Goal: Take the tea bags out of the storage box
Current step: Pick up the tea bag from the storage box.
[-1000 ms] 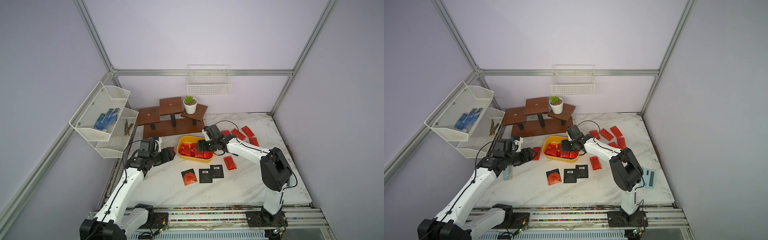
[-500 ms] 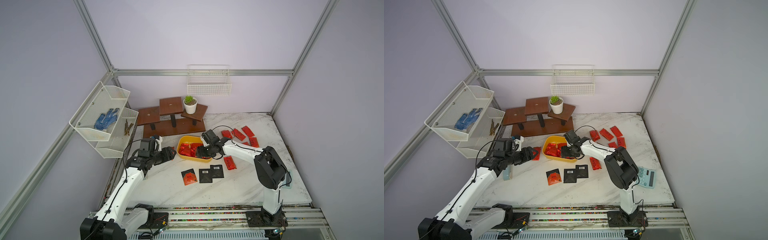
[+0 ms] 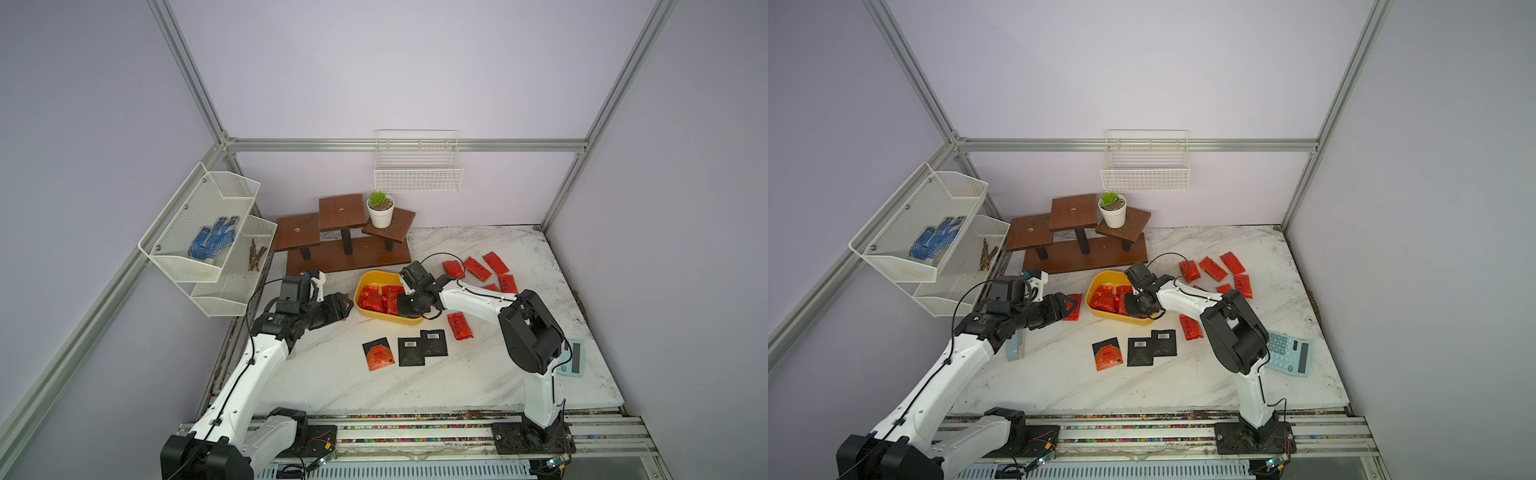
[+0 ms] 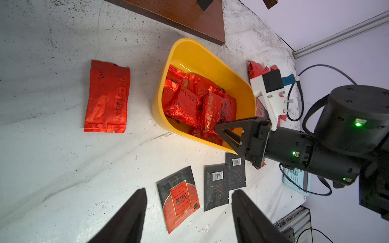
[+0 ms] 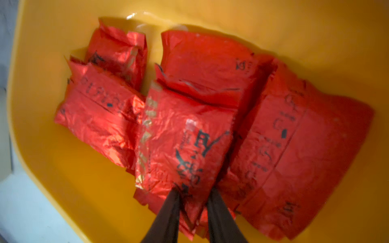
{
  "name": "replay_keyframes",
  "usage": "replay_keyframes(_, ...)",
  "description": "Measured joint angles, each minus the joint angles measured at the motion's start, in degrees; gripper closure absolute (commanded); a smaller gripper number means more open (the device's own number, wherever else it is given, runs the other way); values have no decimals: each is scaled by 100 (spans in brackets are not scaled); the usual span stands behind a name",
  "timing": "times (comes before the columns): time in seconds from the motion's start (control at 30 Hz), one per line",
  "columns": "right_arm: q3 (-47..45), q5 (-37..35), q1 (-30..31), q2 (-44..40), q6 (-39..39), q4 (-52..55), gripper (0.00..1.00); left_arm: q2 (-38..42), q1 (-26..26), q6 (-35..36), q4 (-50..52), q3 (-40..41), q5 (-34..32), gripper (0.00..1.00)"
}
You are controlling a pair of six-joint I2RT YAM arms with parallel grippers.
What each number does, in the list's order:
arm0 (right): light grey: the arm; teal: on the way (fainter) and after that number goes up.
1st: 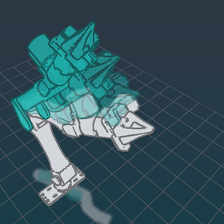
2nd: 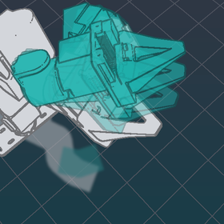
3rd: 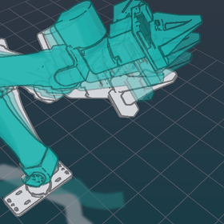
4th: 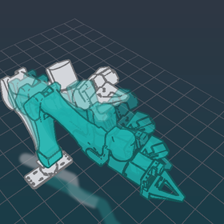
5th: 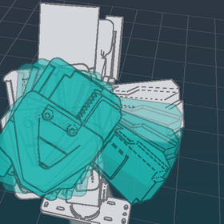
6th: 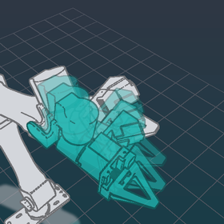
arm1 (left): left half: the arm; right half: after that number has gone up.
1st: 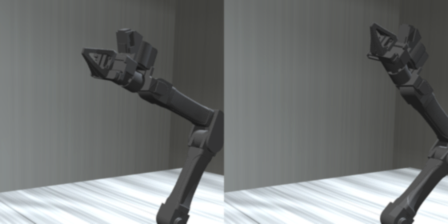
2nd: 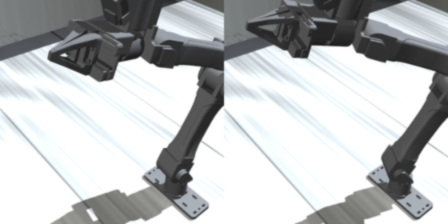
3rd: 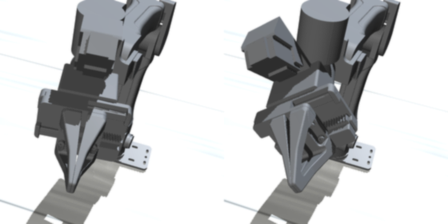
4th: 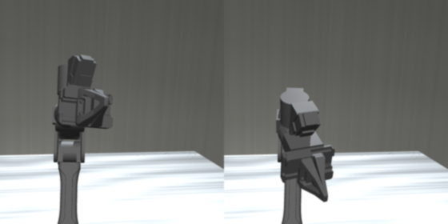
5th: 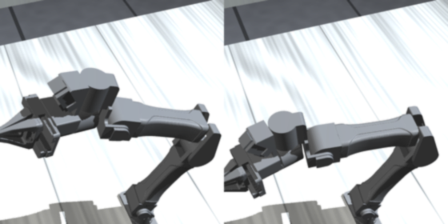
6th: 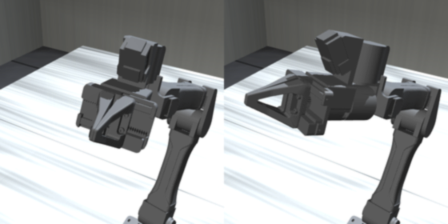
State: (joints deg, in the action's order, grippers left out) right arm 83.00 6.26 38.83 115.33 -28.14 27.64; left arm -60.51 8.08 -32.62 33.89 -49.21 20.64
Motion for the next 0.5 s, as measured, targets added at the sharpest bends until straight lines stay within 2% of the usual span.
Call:
replay_keyframes(0.17,35,7,-85,-4,15,-15,83,-2,0,-59,0,0,0,33)
replay_keyframes(0.5,184,173,-243,-415,35,0,100,-2,0,-129,0,0,20,33)
